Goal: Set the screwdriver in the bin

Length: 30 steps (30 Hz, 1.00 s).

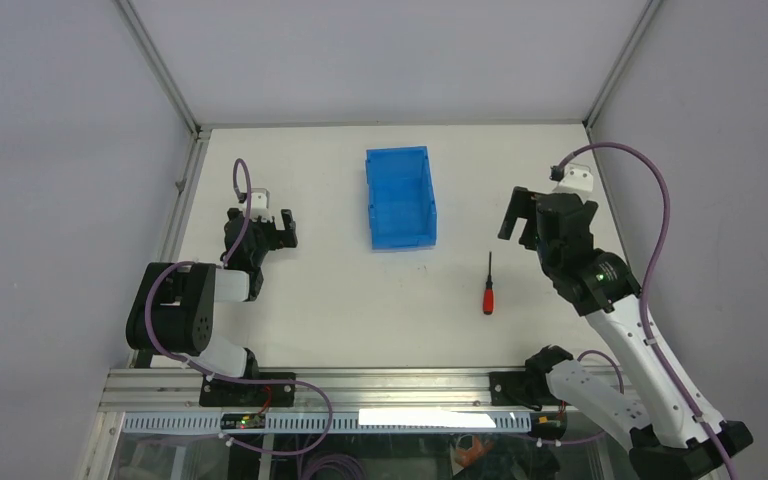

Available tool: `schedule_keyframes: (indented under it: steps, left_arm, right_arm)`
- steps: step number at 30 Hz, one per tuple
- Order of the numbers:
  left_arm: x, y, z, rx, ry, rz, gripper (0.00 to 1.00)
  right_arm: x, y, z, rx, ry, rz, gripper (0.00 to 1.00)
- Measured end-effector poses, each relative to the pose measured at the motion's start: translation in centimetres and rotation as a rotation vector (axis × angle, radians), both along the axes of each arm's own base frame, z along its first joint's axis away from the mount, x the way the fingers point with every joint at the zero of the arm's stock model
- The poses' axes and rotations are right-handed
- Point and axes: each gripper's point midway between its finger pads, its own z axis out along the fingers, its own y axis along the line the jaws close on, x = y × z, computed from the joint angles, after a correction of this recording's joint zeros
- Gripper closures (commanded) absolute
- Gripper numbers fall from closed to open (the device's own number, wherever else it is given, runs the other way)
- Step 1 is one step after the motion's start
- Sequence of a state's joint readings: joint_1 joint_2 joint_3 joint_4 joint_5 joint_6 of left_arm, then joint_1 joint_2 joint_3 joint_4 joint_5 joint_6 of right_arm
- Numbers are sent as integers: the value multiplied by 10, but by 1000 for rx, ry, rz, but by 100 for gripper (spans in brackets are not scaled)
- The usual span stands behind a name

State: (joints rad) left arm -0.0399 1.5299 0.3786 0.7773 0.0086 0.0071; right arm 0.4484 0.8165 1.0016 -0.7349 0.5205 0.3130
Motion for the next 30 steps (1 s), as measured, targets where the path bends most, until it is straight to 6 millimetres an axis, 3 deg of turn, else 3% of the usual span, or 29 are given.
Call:
schedule_keyframes:
  steps: [10,16,21,30]
  left_arm:
    - [0,0,0,0,0,0,1]
    - [0,0,0,0,0,0,1]
    - [0,0,0,0,0,0,1]
    - [0,0,0,0,0,0,1]
  right_arm:
    - [3,10,-28,-2,126,8,1]
    - [1,23,-58,30,259,16,1]
    - [-5,36,-101,61,417,11,1]
    - [-46,41,-198,66,736,-32,4]
